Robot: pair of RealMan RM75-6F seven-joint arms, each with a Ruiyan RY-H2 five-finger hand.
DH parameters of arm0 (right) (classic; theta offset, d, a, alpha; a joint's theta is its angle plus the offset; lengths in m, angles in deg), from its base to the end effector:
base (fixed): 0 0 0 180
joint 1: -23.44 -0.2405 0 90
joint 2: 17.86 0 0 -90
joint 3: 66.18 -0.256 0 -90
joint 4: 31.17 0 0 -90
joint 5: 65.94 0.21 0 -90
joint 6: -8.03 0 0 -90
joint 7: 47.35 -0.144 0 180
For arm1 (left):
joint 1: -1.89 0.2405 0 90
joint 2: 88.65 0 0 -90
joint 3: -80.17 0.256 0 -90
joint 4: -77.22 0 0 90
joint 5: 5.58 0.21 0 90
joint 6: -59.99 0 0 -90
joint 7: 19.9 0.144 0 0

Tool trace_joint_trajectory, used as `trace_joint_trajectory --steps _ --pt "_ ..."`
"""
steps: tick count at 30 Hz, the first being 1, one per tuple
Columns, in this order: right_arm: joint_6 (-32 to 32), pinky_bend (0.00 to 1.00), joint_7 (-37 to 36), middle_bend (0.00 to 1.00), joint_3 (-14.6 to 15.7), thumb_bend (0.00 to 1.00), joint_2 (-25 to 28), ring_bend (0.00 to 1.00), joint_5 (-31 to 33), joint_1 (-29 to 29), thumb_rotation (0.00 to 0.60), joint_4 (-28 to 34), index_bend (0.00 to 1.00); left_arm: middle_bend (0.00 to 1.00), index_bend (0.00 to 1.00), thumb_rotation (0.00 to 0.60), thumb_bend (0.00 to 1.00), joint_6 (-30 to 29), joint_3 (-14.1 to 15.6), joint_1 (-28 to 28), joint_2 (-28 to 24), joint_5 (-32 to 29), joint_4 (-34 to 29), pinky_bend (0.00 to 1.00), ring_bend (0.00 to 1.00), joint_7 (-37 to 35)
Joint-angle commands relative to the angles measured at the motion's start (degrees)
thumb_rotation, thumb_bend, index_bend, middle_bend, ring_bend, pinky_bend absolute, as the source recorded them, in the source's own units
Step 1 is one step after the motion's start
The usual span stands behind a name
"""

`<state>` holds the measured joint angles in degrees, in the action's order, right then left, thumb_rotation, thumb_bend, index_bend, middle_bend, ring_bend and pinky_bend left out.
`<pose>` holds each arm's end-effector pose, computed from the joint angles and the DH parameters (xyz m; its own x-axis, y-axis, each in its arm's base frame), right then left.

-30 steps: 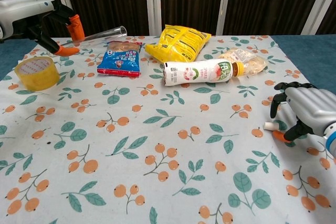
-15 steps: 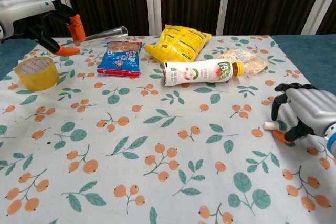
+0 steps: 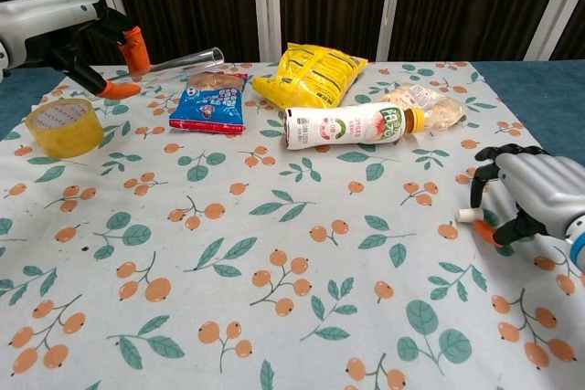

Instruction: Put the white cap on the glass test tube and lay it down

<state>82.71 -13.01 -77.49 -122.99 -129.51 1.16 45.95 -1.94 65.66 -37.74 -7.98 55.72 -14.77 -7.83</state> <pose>-0.2206 -0.2705 -0.0488 0.4454 -0.1453 0.8834 -0.8902 0.0338 0.4544 -0.1504 0.3556 0.0507 0.2422 0.1529 0.9581 0.9469 -0.2526 -0.1990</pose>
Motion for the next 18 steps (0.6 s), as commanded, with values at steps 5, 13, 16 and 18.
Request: trace_joint_trajectory --steps 5,13,16,18 --pt "1.2 0.00 -2.7 0.15 -1.1 0.47 1.8 0.00 -3.5 -1.0 0.600 1.2 0.56 0.45 0.70 0.600 0.51 -0.4 -0.3 -0.2 0.9 -0.4 -0.2 0.00 0.05 0.4" --pt "2.6 0.00 -5.8 0.16 -4.5 0.47 4.9 0.00 -7.3 -3.3 0.600 1.9 0.57 0.45 0.71 0.600 0.51 -1.5 -1.1 -0.7 3.9 -1.9 0.7 0.00 0.05 0.8" --pt "3.0 0.00 -6.6 0.16 -6.0 0.47 6.1 0.00 -8.4 -4.3 0.600 2.3 0.57 0.45 0.71 0.600 0.51 -2.0 -1.8 -1.0 5.6 -2.6 1.3 0.00 0.05 0.5" --pt "2.8 0.00 -7.0 0.16 -7.4 0.47 7.4 0.00 -9.0 -5.4 0.600 2.9 0.57 0.45 0.71 0.600 0.51 -2.5 -2.6 -1.3 7.5 -3.3 2.1 0.00 0.05 -0.1"
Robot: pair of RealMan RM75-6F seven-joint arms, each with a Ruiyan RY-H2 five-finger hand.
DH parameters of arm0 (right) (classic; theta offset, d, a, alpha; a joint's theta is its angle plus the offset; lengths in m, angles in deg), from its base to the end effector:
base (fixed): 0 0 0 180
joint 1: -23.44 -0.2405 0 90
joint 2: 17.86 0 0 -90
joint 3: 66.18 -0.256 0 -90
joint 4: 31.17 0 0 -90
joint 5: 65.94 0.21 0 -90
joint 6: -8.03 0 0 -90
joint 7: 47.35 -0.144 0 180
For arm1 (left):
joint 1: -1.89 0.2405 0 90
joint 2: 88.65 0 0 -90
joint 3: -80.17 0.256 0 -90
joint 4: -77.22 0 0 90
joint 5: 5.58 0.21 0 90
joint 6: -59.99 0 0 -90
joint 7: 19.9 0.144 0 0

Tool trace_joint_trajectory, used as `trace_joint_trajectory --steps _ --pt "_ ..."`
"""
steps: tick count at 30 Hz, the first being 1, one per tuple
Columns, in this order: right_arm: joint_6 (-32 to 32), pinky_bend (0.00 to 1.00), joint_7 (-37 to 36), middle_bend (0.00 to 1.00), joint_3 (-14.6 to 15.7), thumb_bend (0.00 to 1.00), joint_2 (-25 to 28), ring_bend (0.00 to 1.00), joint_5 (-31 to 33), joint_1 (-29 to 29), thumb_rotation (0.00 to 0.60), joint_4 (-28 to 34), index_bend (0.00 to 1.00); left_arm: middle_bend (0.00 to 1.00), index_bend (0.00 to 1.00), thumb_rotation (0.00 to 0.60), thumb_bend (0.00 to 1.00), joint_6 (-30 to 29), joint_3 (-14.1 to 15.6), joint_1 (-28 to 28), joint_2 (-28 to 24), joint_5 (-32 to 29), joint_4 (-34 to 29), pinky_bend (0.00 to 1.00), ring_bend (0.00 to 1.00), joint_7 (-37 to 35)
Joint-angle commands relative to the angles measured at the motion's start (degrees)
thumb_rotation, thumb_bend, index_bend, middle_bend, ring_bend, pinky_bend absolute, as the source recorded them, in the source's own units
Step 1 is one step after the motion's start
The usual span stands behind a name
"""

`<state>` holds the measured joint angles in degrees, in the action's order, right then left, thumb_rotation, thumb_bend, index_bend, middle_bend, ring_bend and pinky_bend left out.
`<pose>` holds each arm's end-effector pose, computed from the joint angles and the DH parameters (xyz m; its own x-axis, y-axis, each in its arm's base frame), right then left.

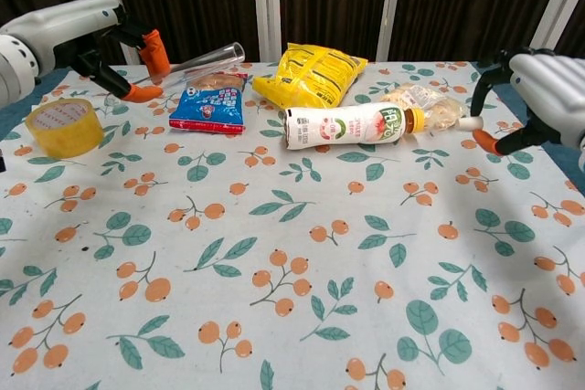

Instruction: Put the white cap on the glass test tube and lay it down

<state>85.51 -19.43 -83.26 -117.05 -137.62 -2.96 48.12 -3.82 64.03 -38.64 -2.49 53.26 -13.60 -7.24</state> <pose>-0.1921 -0.3128 0.0083 0.3941 0.0990 0.9137 -0.9142 -0.0599 0.4009 -0.1351 0.3557 0.0295 0.1561 0.1556 0.9754 0.9669 -0.2260 -0.1187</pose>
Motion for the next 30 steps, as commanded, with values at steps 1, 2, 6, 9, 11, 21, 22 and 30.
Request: trace_joint_trajectory --steps 1,2,6,9,11,21,22,30 --pt "-0.2 0.00 -0.6 0.16 -1.9 0.47 1.9 0.00 -0.8 -1.6 0.600 1.0 0.57 0.45 0.71 0.600 0.51 -1.0 -1.2 -0.5 2.8 -1.0 1.4 0.00 0.05 -0.8" --pt "-0.3 0.00 -0.4 0.16 -2.5 0.47 2.5 0.00 -1.1 -2.1 0.600 1.3 0.57 0.45 0.71 0.600 0.51 -1.4 -1.5 -0.7 3.8 -1.3 1.9 0.00 0.05 -0.8" --pt "-0.9 0.00 -0.2 0.16 -3.4 0.47 4.2 0.00 -1.8 -3.5 0.600 2.0 0.57 0.45 0.71 0.600 0.51 -2.8 -2.9 -1.3 7.1 -2.7 3.4 0.00 0.06 -0.8" --pt "-1.1 0.00 -0.3 0.16 -3.6 0.47 5.1 0.00 -2.7 -4.4 0.600 2.0 0.57 0.45 0.71 0.600 0.51 -3.8 -4.2 -1.7 9.3 -4.2 4.4 0.00 0.06 -0.7" --pt "-1.2 0.00 -0.5 0.16 -3.7 0.47 5.4 0.00 -3.0 -4.9 0.600 1.9 0.57 0.45 0.71 0.600 0.51 -4.3 -5.0 -2.0 10.8 -5.0 5.2 0.00 0.06 -0.9" --pt "-2.1 0.00 -0.9 0.16 -3.7 0.47 6.4 0.00 -3.7 -7.2 0.600 1.0 0.57 0.46 0.71 0.600 0.51 -4.7 -7.3 -3.8 15.9 -7.8 8.0 0.00 0.08 -0.1" --pt "-2.2 0.00 -0.9 0.16 -3.8 0.47 6.5 0.00 -3.6 -7.4 0.600 1.0 0.57 0.46 0.71 0.600 0.51 -4.7 -7.4 -4.0 16.1 -7.8 8.2 0.00 0.08 0.0" --pt "-3.4 0.00 -0.4 0.17 -3.9 0.47 6.6 0.00 -4.2 -10.1 0.600 -0.4 0.58 0.47 0.72 0.600 0.51 -4.5 -8.1 -4.6 17.1 -7.9 8.9 0.00 0.08 0.4"
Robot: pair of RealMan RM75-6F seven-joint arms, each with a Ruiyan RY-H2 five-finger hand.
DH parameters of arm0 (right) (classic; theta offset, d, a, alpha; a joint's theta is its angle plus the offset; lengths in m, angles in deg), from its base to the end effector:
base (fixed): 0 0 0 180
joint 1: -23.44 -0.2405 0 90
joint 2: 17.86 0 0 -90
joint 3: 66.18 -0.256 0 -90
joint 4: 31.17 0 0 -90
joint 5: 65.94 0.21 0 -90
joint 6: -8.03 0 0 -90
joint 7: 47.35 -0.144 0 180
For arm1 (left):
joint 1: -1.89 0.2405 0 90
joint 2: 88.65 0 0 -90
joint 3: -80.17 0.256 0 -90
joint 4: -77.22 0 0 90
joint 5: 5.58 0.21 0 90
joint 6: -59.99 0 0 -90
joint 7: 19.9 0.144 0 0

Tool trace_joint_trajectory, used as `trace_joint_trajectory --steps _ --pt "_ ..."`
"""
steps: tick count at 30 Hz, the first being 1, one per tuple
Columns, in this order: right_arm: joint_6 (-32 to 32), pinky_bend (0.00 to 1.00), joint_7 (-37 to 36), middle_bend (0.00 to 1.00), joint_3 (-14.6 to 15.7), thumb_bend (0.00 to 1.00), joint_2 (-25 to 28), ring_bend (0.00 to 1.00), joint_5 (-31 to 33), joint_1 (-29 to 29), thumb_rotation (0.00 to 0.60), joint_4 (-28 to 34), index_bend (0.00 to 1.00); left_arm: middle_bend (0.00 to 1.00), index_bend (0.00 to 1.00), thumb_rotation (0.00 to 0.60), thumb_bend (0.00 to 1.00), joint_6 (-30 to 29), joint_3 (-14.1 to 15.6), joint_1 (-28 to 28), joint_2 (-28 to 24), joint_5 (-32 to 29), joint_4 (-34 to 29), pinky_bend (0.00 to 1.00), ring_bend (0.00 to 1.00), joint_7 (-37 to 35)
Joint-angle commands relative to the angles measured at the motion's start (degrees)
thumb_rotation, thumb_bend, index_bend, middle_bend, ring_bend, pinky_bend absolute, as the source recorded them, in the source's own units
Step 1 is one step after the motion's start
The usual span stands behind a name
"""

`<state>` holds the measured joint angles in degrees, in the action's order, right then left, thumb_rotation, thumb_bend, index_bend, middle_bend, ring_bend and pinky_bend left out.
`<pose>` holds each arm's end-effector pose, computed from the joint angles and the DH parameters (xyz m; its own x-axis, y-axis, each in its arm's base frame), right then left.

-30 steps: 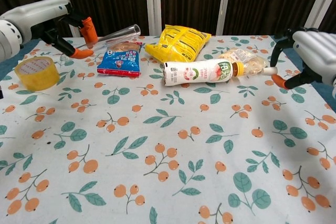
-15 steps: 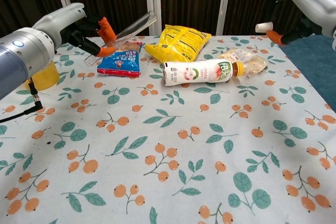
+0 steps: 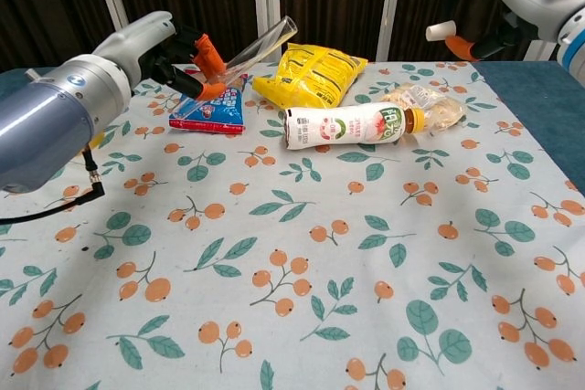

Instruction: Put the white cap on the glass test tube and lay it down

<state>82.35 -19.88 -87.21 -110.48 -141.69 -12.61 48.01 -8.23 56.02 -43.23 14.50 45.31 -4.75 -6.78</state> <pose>-0.1411 -0.3635 0.0513 0.4346 0.2570 0.8632 -0.8398 -0.2308 0.4915 -0.0896 0.3686 -0.0251 -0.0963 0.1211 0.9880 0.9894 -0.0971 0.1084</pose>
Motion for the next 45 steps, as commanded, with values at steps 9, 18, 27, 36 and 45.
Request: trace_joint_trajectory --steps 9,18,27,36,45 --pt "-0.4 0.00 -0.1 0.17 0.7 0.47 -0.5 0.00 -0.3 -1.8 0.600 -1.0 0.58 0.49 0.72 0.600 0.51 -0.4 -0.5 0.0 1.1 0.8 0.9 0.00 0.09 -1.0" --pt "-0.2 0.00 0.1 0.17 2.0 0.47 -1.1 0.00 -0.5 -2.2 0.600 -2.2 0.58 0.49 0.72 0.600 0.51 0.1 -0.3 0.3 1.2 1.1 1.6 0.00 0.09 -1.6" --pt "1.2 0.00 -0.6 0.17 4.2 0.47 -1.9 0.00 -5.8 -3.9 0.600 -5.6 0.58 0.49 0.72 0.600 0.51 0.7 -0.6 0.0 2.1 0.8 2.6 0.00 0.09 -1.5" --pt "0.9 0.00 -1.3 0.17 3.9 0.47 -2.4 0.00 -8.0 -6.5 0.600 -8.6 0.58 0.49 0.72 0.600 0.51 1.0 -2.3 -1.0 1.8 -1.3 2.1 0.00 0.09 1.1" --pt "1.0 0.00 0.5 0.17 2.6 0.47 -4.2 0.00 -9.5 -10.1 0.600 -12.6 0.58 0.49 0.72 0.600 0.51 1.0 -3.1 -1.9 1.4 -3.0 1.0 0.00 0.09 3.2"
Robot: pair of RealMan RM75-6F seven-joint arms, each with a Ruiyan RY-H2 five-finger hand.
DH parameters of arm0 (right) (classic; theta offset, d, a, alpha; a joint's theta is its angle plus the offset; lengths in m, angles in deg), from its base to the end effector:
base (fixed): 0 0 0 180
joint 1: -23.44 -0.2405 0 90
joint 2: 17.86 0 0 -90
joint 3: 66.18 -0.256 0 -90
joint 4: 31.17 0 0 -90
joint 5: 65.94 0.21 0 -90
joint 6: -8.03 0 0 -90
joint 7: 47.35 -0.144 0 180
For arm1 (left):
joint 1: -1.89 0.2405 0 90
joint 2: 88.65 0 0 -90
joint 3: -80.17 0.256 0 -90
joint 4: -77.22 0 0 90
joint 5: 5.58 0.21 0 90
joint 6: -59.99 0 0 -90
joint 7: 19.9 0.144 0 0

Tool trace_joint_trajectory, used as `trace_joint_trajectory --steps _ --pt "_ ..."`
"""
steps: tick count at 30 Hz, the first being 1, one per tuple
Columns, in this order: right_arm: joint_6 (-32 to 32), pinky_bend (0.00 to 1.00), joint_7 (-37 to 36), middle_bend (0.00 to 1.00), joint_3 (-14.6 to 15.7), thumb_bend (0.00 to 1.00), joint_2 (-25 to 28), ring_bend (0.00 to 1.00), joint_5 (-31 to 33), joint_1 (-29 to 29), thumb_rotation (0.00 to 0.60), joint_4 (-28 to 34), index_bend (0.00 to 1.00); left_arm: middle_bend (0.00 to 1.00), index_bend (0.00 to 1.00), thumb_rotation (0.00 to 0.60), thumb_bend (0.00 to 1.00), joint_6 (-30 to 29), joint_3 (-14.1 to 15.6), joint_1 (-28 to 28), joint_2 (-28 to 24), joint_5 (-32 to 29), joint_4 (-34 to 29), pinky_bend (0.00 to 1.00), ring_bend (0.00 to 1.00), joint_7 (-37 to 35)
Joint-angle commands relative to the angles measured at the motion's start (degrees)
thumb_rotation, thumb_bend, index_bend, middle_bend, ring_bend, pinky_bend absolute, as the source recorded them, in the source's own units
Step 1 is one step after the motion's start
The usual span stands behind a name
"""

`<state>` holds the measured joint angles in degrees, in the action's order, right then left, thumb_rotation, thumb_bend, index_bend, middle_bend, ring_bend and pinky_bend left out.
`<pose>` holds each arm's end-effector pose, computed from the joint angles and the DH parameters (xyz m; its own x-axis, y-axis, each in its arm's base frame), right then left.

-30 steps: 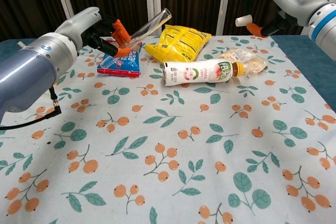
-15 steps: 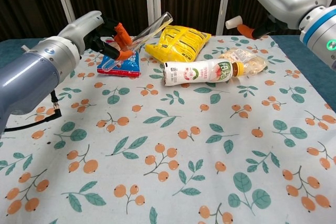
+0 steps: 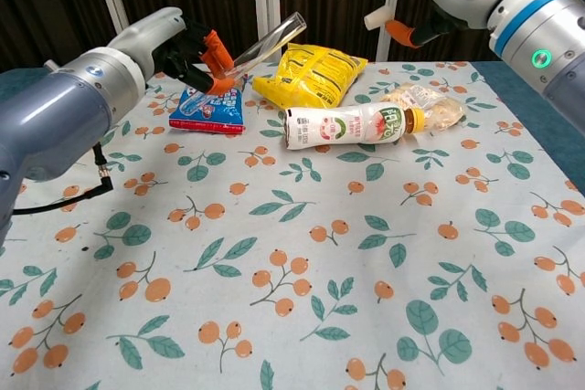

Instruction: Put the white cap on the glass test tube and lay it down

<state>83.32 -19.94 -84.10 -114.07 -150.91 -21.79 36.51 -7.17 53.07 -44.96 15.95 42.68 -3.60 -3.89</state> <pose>-0.0972 -0.3831 0.0325 0.5027 0.4230 0.7539 -0.6545 -0.3835 0.6516 -0.0780 0.3776 -0.0270 -0.0987 0.1196 0.9879 0.9911 -0.0773 0.1083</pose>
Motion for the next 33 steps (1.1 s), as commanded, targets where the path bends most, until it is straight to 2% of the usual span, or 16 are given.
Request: trace_joint_trajectory --steps 1,33 --pt "-0.1 0.00 0.7 0.17 -0.7 0.47 -0.9 0.00 -0.1 -1.3 0.600 -1.7 0.58 0.49 0.72 0.600 0.51 -0.1 -0.2 -0.2 0.0 -0.7 -0.3 0.00 0.09 0.7" --pt "0.6 0.00 -0.3 0.17 -0.1 0.47 -4.8 0.00 -1.3 -6.1 0.600 -9.0 0.58 0.49 0.72 0.600 0.51 -1.1 -2.6 -2.7 0.5 -7.7 -1.0 0.00 0.09 4.7"
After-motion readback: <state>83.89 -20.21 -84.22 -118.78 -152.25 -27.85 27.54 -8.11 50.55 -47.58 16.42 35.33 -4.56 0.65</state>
